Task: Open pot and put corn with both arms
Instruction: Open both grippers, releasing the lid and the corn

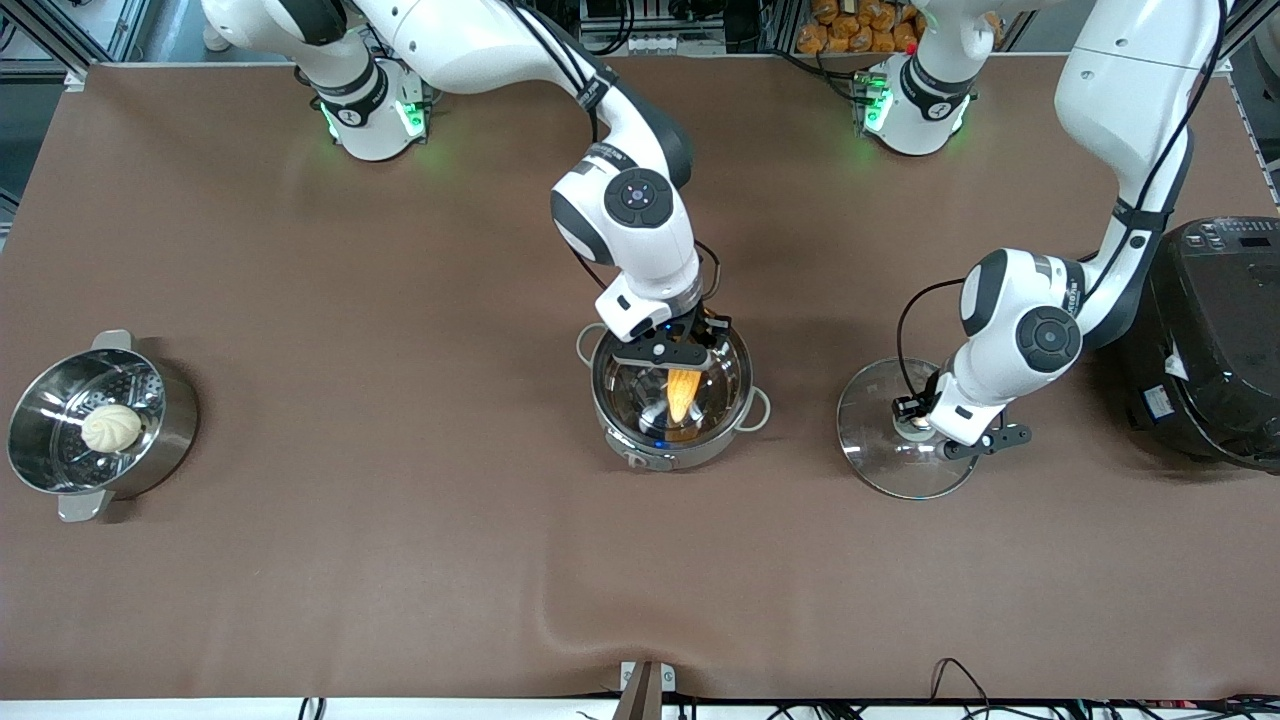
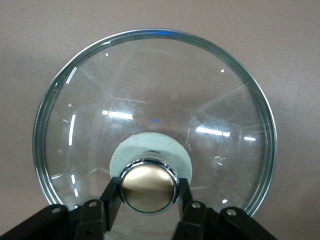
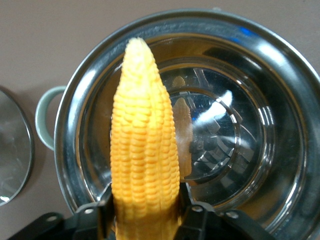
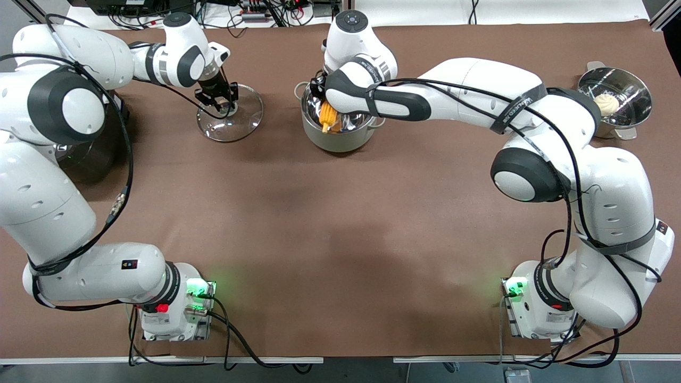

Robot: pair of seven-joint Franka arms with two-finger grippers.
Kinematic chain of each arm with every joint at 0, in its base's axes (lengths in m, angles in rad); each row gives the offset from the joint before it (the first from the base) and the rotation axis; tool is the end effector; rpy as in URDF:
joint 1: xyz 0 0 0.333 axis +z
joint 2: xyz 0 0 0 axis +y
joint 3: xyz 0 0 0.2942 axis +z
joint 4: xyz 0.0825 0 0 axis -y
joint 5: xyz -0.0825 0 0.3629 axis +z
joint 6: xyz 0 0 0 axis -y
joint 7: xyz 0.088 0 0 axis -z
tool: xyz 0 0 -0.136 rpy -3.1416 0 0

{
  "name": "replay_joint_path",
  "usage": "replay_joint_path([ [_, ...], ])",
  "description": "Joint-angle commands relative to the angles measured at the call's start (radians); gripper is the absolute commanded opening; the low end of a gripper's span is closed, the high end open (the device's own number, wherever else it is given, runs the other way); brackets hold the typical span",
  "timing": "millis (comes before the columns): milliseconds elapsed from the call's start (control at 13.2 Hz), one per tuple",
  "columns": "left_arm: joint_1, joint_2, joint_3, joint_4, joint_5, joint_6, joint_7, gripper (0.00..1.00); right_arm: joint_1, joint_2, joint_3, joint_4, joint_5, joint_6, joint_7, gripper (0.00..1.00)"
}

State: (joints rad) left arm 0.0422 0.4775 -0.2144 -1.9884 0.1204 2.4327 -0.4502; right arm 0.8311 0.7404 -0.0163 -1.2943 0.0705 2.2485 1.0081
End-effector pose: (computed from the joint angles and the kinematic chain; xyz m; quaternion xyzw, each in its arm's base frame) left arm 0.5766 -0.0978 0.1920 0.9945 0.1038 -0.0122 0.0070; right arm 0.5002 0.5396 0.2918 -0.9876 0.1122 -0.0461 0.0993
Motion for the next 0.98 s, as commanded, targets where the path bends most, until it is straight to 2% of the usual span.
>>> replay_joint_path([
  [0, 0.008, -0.042, -0.008, -0.032, 0.019, -0.006, 0.001, 1.0, -0.033, -0.015, -0.008, 0.02, -0.017, -0.062, 0.035, 1.0],
  [152, 0.007, -0.083, -0.01, 0.034, 0.019, -0.032, -0.01, 1.0, -0.088, -0.079, -0.008, 0.02, -0.017, -0.192, 0.014, 1.0],
  [303, 0.001, -0.124, -0.02, 0.095, 0.018, -0.142, -0.005, 1.0, -0.177, -0.178, -0.01, -0.002, -0.017, -0.318, -0.087, 1.0],
  [530, 0.005, -0.232, -0.043, 0.147, 0.018, -0.236, 0.001, 1.0, -0.337, -0.361, -0.008, -0.118, -0.017, -0.376, -0.153, 1.0],
  [758, 0.007, -0.292, -0.045, 0.325, 0.018, -0.488, 0.004, 1.0, -0.49, -0.49, -0.008, -0.2, -0.014, -0.443, -0.366, 1.0],
  [909, 0.007, -0.327, -0.045, 0.428, 0.018, -0.645, 0.005, 1.0, -0.564, -0.527, -0.008, -0.197, -0.02, -0.532, -0.53, 1.0],
])
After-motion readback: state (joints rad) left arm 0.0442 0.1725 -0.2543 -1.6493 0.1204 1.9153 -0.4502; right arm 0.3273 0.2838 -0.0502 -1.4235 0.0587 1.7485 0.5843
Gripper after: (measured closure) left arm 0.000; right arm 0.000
